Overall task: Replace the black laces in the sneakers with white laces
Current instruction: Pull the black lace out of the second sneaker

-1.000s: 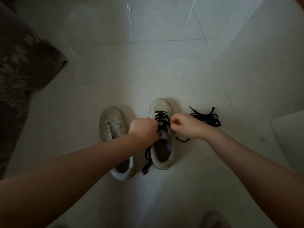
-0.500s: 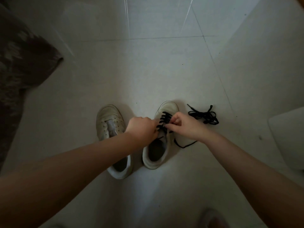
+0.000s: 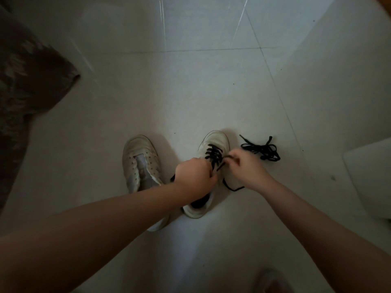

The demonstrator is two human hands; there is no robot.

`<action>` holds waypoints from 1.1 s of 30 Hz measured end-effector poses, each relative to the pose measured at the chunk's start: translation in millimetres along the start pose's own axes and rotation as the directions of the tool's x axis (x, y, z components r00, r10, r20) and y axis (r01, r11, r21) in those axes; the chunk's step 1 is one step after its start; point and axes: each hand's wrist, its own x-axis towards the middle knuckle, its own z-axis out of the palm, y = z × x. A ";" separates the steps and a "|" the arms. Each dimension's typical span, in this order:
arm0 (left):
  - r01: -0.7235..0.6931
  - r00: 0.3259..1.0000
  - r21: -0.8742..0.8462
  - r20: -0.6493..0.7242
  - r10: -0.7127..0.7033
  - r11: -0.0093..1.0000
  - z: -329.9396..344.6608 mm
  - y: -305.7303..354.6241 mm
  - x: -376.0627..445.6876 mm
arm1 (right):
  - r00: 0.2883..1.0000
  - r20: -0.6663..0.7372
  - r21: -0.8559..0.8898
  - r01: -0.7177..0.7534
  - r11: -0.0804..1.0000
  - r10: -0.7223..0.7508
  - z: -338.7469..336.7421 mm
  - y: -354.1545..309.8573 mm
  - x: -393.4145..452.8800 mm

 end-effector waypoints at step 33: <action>0.181 0.983 -0.396 0.049 -0.177 0.900 4.7 -4.2 5.8 | 0.895 -0.147 0.613 -0.251 0.749 0.420 -12.1 14.7 21.2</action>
